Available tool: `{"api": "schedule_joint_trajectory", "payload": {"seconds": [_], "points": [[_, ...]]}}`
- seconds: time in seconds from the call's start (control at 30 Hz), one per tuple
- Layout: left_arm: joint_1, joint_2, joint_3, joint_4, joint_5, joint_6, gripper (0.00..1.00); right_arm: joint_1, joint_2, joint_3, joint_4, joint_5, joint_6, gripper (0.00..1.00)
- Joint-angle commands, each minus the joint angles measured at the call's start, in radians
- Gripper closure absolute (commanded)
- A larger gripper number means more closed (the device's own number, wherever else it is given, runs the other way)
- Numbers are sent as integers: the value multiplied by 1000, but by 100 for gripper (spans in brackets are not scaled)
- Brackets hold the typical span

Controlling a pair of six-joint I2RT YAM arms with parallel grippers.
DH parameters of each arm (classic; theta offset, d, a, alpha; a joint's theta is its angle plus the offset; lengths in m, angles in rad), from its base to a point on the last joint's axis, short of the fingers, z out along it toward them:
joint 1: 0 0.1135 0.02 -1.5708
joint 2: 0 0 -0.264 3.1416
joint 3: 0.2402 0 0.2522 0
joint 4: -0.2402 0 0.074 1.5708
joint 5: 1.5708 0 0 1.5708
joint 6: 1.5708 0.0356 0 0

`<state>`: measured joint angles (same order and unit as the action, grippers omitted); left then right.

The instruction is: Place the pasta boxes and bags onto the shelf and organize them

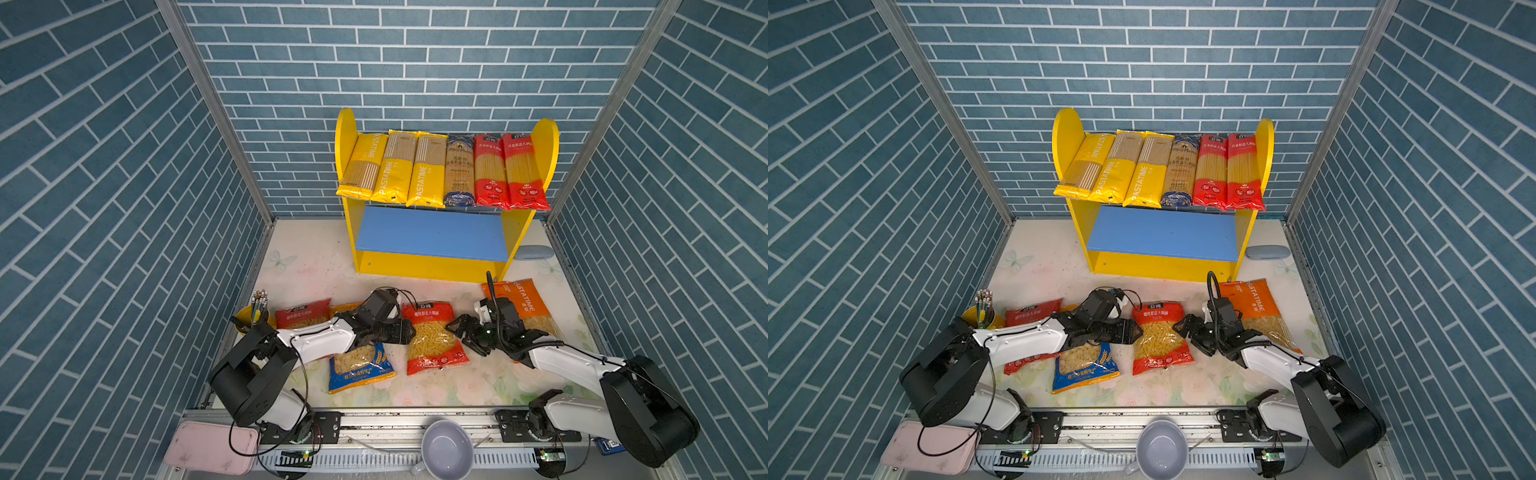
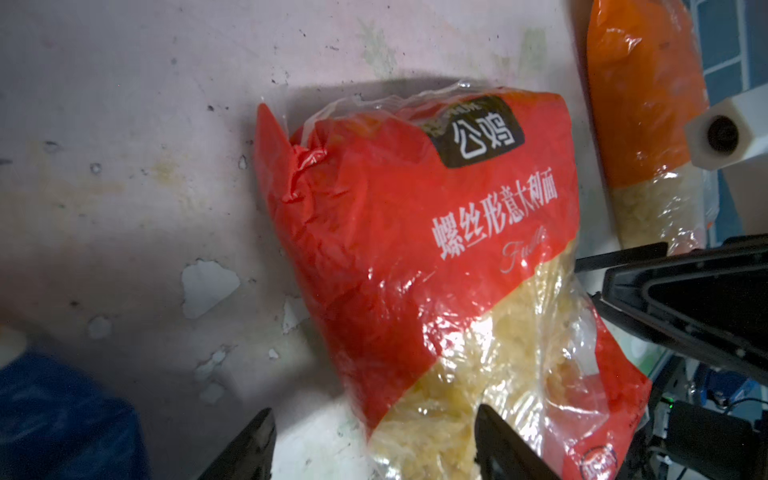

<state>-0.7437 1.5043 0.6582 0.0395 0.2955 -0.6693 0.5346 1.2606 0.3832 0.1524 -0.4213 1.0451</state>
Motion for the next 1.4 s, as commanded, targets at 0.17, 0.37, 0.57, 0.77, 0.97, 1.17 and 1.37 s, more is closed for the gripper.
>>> {"api": "schedule_joint_trajectory", "payload": {"seconds": [0.17, 0.37, 0.57, 0.77, 0.97, 1.17, 1.37], "points": [[4, 106, -66, 311, 68, -182, 34, 76, 257, 11, 330, -1, 89, 21], [28, 74, -93, 309, 88, -172, 43, 86, 339, 13, 565, -75, 160, 26], [65, 25, -79, 286, 113, -161, 48, 94, 343, -8, 626, -94, 168, 50], [66, -94, -47, 211, 127, -158, 49, 107, 208, 24, 549, -42, 166, 63], [89, -217, -12, 71, 127, -104, 48, 119, 66, 63, 426, 8, 145, 76], [171, -329, 4, -14, 152, -92, 45, 122, -36, 105, 339, 20, 134, 83], [221, -403, -19, 0, 183, -117, 33, 125, -97, 174, 264, 31, 136, 87]]}}
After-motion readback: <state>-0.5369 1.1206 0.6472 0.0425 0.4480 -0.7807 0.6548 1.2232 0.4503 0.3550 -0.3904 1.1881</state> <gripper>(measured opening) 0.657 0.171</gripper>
